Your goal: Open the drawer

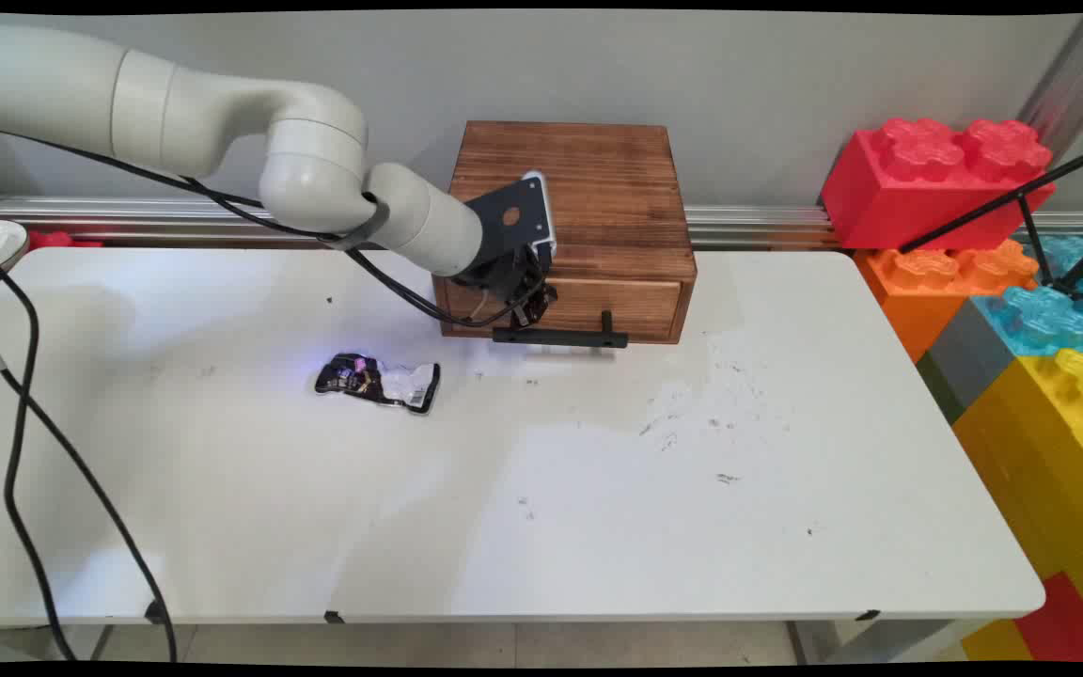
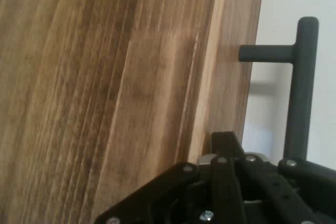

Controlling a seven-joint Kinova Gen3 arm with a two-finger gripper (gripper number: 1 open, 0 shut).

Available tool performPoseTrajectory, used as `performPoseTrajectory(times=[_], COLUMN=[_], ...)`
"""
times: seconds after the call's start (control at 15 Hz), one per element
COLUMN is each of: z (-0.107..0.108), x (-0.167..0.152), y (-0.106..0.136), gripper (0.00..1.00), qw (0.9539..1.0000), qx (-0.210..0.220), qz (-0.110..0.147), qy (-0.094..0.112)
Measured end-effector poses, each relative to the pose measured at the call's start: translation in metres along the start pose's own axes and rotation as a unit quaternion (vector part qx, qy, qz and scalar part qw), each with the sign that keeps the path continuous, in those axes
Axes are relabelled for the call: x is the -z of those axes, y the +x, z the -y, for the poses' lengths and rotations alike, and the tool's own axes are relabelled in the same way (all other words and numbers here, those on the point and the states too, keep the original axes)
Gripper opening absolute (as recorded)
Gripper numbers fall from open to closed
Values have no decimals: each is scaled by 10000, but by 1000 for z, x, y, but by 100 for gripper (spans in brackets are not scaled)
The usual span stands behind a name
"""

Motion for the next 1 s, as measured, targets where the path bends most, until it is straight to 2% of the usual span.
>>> performPoseTrajectory(times=[0.4,0.47,0.67,1.0], z=[0,2,7,13], x=[18,24,40,56], y=[8,10,16,18], gripper=[0,100,100,100], qw=[9998,9997,9993,9977], qx=[20,34,75,93], qz=[-108,-127,-138,-33], qy=[-150,-187,-326,-670])
